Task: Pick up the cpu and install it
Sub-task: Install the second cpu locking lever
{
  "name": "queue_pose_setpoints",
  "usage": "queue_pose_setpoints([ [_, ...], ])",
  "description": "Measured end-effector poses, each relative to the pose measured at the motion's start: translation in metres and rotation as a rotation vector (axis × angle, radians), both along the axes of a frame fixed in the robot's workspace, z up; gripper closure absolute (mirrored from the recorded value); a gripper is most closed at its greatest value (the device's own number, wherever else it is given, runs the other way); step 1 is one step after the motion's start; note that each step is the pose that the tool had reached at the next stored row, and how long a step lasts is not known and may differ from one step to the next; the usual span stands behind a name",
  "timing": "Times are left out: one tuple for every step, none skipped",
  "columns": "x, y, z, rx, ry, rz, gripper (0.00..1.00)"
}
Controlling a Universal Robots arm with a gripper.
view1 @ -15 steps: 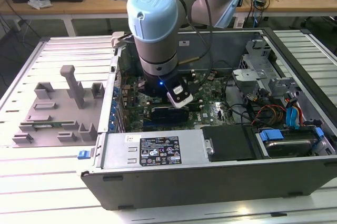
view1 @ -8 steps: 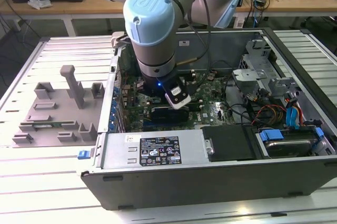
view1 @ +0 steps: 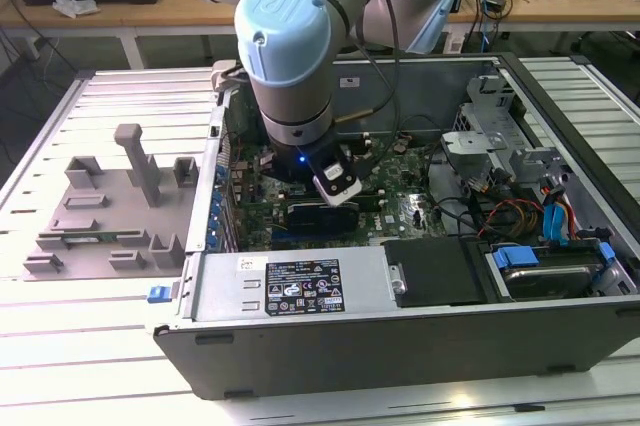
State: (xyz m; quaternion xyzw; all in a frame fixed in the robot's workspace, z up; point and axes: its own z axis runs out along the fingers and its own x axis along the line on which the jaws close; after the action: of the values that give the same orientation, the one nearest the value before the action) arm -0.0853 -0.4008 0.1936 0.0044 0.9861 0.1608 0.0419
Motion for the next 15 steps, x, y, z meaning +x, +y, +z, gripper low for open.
queue_pose_setpoints([
  [0.000,0.0001,0.0000,-0.0007,0.0000,0.000,0.89],
  [0.000,0.0002,0.0000,-0.0013,0.0000,0.000,0.89],
  [0.000,0.0003,0.0007,-0.0027,0.0001,0.000,0.89],
  [0.000,0.0003,0.0017,-0.0039,0.0000,0.000,0.89],
  [0.000,0.0003,0.0037,-0.0065,-0.0001,0.000,0.89],
  [0.000,0.0003,0.0056,-0.0093,0.0000,0.000,0.89],
  [0.000,0.0003,0.0093,-0.0154,0.0000,0.000,0.89],
  [0.000,0.0004,0.0136,-0.0267,0.0001,0.000,0.89],
  [0.000,0.0004,0.0180,-0.0469,0.0009,0.000,0.89],
  [0.000,0.0004,0.0204,-0.0578,0.0015,0.000,0.89],
  [0.000,0.0004,0.0228,-0.0683,0.0020,0.000,0.89],
  [0.000,0.0004,0.0251,-0.0786,0.0024,-0.001,0.89],
  [0.000,0.0005,0.0268,-0.0889,0.0028,-0.001,0.89],
  [0.000,0.0006,0.0282,-0.1099,0.0042,-0.001,0.89],
  [0.001,0.0007,0.0285,-0.1278,0.0052,-0.002,0.89],
])
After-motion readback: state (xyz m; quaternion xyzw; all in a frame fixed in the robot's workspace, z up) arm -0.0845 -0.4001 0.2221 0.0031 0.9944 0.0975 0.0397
